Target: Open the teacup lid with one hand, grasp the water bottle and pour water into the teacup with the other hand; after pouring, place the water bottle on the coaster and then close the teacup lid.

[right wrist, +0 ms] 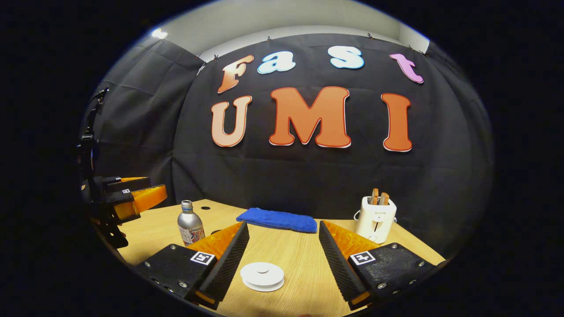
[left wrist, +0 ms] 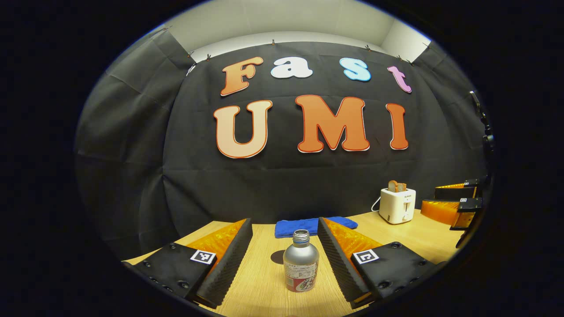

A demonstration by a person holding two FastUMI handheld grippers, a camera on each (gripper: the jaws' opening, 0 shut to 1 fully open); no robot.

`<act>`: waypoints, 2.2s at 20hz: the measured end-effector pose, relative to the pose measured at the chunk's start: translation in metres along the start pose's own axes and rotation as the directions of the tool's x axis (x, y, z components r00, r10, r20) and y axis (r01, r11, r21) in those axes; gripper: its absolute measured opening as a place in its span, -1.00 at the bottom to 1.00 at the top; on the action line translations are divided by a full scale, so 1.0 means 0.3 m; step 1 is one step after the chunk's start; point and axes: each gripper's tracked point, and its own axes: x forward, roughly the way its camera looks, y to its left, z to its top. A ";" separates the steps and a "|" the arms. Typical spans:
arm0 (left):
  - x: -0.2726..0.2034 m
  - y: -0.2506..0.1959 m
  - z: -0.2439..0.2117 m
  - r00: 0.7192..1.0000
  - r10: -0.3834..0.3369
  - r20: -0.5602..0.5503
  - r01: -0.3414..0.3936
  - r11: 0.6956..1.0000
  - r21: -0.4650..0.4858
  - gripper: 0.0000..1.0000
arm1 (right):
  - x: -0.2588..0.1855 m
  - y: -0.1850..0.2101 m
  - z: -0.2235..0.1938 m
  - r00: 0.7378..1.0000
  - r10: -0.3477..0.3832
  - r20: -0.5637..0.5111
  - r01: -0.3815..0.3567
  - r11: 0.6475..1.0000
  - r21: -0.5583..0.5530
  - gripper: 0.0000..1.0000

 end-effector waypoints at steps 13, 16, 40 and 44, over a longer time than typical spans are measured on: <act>0.009 -0.001 -0.125 0.996 -0.008 -0.087 0.008 1.000 0.005 0.95 | 0.102 0.129 -0.315 0.964 0.102 -0.247 -0.110 0.994 -0.021 0.54; 0.009 -0.003 -0.145 0.995 -0.013 -0.102 0.014 1.000 0.011 0.95 | 0.119 0.139 -0.367 0.949 0.102 -0.298 -0.108 0.994 -0.005 0.19; 0.026 -0.084 -0.369 0.964 -0.074 -0.255 0.077 0.997 0.003 0.96 | 0.129 0.158 -0.325 0.943 0.123 -0.308 -0.132 0.991 -0.008 -0.53; 0.031 -0.076 -0.419 0.955 -0.053 -0.292 0.050 0.999 -0.016 0.96 | 0.105 0.128 -0.279 0.952 0.121 -0.281 -0.123 0.992 0.013 -0.54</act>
